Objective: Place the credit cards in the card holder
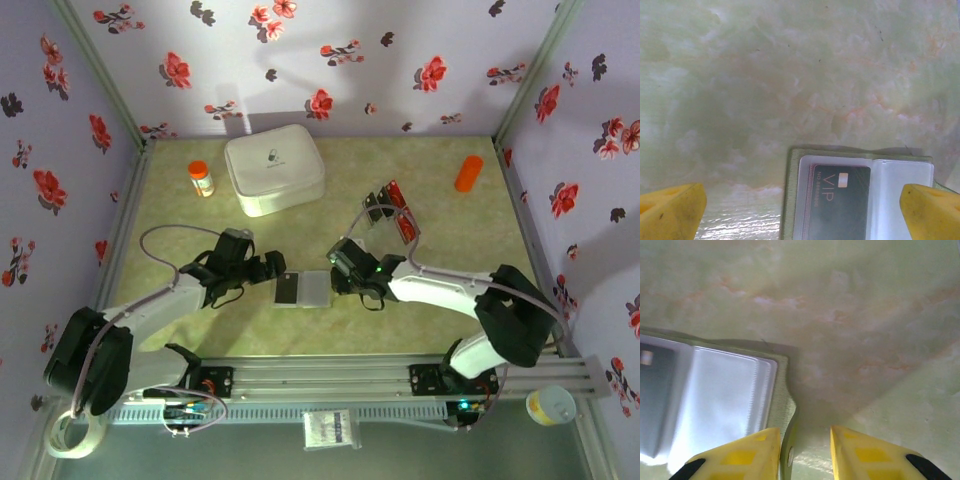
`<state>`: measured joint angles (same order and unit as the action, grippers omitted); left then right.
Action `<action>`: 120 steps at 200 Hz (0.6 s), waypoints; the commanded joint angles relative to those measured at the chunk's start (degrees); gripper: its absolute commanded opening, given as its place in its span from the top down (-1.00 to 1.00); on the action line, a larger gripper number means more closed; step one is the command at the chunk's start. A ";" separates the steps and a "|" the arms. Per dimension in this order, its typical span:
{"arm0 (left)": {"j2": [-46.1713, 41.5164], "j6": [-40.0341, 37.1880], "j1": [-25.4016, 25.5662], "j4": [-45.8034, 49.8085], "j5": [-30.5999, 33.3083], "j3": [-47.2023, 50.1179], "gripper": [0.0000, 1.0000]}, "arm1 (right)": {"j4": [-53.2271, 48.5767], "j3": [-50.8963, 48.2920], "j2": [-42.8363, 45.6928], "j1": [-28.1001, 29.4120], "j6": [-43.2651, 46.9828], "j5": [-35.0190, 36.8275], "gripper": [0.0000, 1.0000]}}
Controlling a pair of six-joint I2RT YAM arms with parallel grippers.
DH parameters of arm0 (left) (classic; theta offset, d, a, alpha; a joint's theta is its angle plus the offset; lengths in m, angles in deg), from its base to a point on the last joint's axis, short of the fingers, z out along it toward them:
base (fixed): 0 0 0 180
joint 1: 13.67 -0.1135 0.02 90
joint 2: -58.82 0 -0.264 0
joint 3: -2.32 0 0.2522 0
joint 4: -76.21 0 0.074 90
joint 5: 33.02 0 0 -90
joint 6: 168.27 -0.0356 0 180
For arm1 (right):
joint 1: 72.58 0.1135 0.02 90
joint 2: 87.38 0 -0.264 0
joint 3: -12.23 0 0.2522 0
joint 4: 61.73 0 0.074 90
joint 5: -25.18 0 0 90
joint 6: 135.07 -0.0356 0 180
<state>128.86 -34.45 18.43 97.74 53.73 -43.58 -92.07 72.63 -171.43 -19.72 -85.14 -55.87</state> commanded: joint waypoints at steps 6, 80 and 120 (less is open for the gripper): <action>0.98 2.11 1.03 -2.55 -1.24 0.59 -0.99 | -1.56 0.83 5.48 -0.03 -1.76 -2.08 0.38; 2.02 3.18 1.92 -5.79 -1.20 1.03 -1.00 | 7.62 2.99 -0.94 5.35 -5.19 -7.28 0.82; 2.54 2.70 1.92 -5.85 -0.74 0.56 -1.00 | 10.26 3.29 -7.36 6.03 -5.11 -5.86 0.96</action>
<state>130.67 -31.96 19.83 92.97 53.25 -43.06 -83.81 74.92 -176.44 -13.90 -89.25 -62.49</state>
